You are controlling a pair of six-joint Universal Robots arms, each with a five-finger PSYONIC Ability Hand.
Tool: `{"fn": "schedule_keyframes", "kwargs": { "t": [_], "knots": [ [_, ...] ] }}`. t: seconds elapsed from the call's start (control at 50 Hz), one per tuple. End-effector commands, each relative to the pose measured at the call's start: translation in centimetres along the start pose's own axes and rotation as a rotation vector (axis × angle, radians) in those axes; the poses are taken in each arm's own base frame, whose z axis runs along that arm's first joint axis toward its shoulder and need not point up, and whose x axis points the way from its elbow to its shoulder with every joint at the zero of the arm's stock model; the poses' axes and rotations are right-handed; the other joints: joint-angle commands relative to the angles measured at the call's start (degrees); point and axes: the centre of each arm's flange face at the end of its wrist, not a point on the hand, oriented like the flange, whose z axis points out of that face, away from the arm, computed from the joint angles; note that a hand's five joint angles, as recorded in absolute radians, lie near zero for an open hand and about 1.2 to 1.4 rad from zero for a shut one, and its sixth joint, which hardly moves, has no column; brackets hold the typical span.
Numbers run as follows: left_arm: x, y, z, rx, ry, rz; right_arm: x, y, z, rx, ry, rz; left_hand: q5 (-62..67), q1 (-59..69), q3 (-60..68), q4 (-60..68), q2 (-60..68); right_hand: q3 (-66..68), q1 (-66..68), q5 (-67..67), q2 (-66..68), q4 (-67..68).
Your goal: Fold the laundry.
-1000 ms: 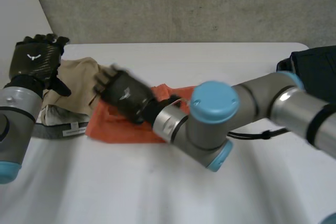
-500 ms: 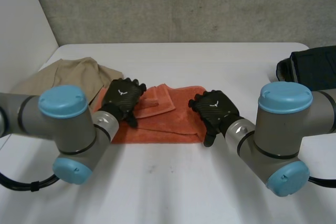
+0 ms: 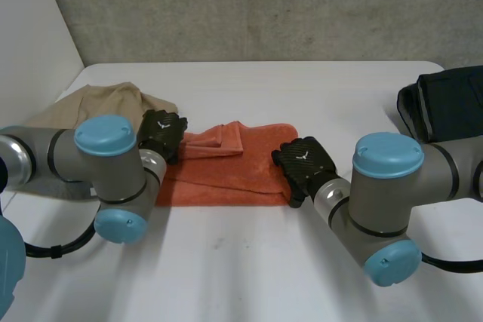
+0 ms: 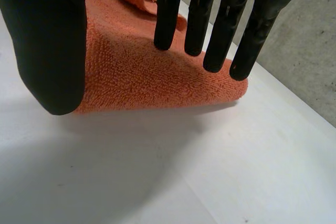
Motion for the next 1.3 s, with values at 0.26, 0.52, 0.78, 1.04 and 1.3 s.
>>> {"fn": "schedule_keyframes", "kwargs": {
  "t": [0.26, 0.52, 0.78, 1.04, 1.3],
  "knots": [
    [-4.5, -3.3, -2.9, -0.044, -0.074, -0.026, 0.0, -1.1, -0.2, 0.023, 0.002, 0.031, 14.8, 15.9, 12.4, 11.9, 12.0, -6.8, -1.9, -5.1, -6.7, -6.6],
    [-5.5, -0.7, -4.3, -0.211, -0.127, -0.029, -0.6, -1.7, -0.3, 0.041, -0.017, 0.040, 14.8, 15.9, 12.4, 11.9, 12.0, -5.8, -0.9, -4.1, -5.7, -5.6],
    [-5.5, -1.2, -3.6, -0.161, -0.135, -0.046, -0.7, -1.7, -0.4, 0.041, -0.020, 0.040, -51.5, -50.3, -53.8, -54.3, -54.2, -5.6, -0.7, -4.0, -5.5, -5.4],
    [-1.5, -1.0, -2.7, -0.054, -0.069, -0.023, -0.7, -1.6, -0.5, 0.039, -0.019, 0.042, -52.6, -51.5, -55.0, -55.5, -55.4, -5.6, -0.7, -4.0, -5.5, -5.4],
    [-9.1, -0.1, 3.4, 0.005, -0.421, -0.005, -0.7, -1.7, -0.5, 0.040, -0.015, 0.028, -49.8, -48.7, -52.1, -52.6, -52.6, -4.5, 0.5, -2.8, -4.4, -4.2]
  ]
}}
